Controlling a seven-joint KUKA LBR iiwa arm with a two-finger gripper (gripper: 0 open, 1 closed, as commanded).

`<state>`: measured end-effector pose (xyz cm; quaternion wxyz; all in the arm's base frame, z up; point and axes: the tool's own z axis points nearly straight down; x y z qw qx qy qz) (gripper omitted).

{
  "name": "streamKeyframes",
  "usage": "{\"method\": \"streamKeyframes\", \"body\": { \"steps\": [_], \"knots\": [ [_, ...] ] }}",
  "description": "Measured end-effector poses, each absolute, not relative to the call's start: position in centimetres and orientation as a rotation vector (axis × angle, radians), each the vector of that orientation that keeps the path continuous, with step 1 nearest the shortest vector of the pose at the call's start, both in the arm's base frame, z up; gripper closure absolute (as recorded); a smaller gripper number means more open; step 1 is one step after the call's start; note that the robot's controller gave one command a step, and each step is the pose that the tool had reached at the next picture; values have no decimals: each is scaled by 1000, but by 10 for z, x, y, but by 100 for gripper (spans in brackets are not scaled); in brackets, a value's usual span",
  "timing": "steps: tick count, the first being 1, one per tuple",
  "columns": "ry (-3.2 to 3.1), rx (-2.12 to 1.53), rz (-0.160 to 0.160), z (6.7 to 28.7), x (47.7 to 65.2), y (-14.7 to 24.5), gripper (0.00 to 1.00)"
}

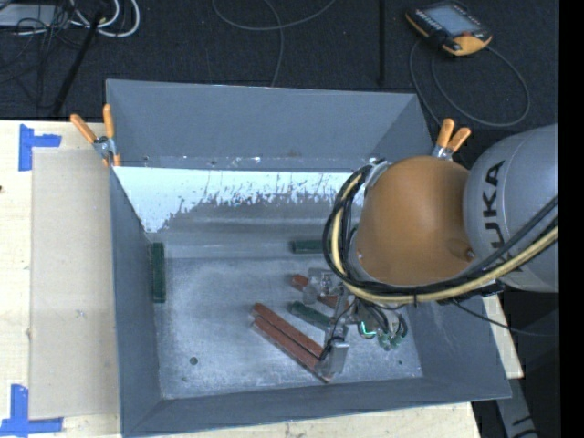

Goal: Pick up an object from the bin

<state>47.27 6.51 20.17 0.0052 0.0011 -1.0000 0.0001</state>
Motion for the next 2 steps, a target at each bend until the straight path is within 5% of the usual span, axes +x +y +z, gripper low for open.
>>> {"method": "streamKeyframes", "body": {
  "steps": [1,2],
  "knots": [
    [-3139,-1,0,205,475,65,0],
    [-3145,-58,-2,151,475,70,0]
  ]
}}
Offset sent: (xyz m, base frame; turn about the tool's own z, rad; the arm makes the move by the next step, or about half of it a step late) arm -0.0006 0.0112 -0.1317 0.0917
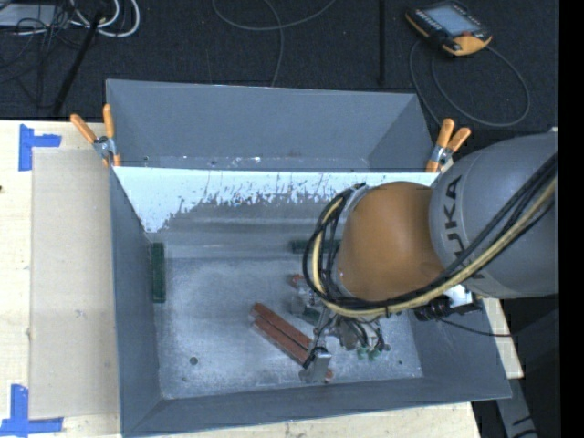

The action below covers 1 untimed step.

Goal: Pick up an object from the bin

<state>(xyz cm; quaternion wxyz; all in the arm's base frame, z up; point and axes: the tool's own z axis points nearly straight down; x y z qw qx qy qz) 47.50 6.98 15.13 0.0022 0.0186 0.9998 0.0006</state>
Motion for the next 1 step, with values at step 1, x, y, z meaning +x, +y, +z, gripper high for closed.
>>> {"method": "streamKeyframes", "body": {
  "steps": [1],
  "knots": [
    [3139,218,0,101,480,79,0]
  ]
}}
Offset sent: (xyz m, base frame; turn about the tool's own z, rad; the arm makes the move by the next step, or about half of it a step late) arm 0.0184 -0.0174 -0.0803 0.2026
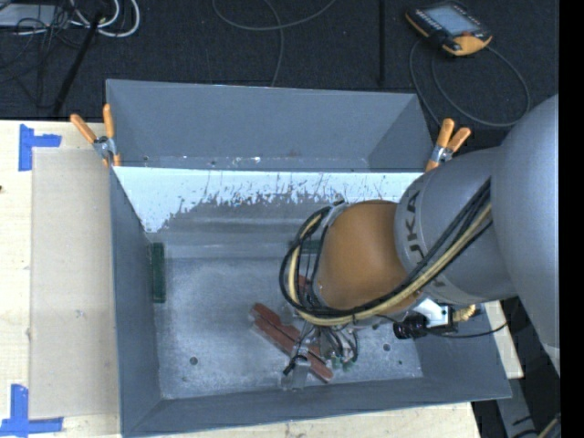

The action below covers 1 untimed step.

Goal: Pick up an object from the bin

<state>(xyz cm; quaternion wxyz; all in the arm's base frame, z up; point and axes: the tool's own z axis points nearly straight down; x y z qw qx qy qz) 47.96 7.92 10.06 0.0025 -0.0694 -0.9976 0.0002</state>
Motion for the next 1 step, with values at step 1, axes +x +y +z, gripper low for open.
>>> {"method": "streamKeyframes", "body": {
  "steps": [1],
  "knots": [
    [-3121,-378,-5,73,495,54,100]
  ]
}}
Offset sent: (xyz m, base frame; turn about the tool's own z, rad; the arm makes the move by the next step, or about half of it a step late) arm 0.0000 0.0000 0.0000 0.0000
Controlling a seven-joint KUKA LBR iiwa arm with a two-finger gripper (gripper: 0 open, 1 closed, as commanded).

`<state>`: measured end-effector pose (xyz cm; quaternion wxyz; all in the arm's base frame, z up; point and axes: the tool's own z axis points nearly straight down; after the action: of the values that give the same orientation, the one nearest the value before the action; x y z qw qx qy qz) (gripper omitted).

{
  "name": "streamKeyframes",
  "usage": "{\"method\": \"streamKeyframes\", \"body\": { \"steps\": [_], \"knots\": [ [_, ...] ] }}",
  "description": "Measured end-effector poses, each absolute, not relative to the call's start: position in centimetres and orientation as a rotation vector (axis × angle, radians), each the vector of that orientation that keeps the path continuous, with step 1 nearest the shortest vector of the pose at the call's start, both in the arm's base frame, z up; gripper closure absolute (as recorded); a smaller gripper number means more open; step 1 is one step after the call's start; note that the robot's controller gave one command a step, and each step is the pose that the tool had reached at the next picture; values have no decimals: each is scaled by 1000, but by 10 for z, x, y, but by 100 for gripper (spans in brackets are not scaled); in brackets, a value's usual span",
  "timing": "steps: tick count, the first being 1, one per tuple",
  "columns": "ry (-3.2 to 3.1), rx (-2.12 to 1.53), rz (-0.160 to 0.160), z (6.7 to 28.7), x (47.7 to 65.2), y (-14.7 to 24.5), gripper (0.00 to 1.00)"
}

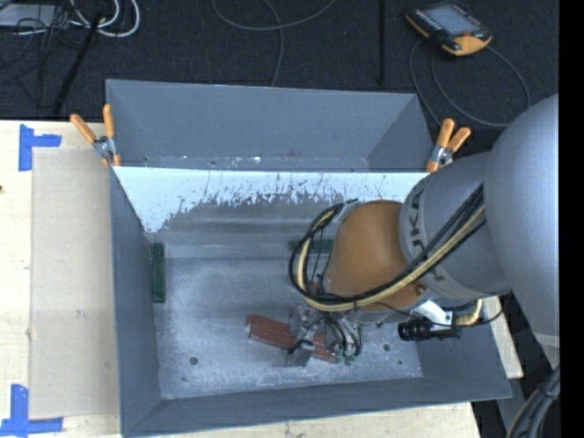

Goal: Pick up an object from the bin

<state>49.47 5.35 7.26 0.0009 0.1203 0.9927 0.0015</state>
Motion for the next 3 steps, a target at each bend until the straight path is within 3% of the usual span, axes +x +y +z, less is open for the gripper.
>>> {"method": "streamKeyframes", "body": {
  "steps": [2,3],
  "knots": [
    [3112,466,-5,72,504,63,100],
    [3078,626,-3,72,526,95,100]
  ]
}}
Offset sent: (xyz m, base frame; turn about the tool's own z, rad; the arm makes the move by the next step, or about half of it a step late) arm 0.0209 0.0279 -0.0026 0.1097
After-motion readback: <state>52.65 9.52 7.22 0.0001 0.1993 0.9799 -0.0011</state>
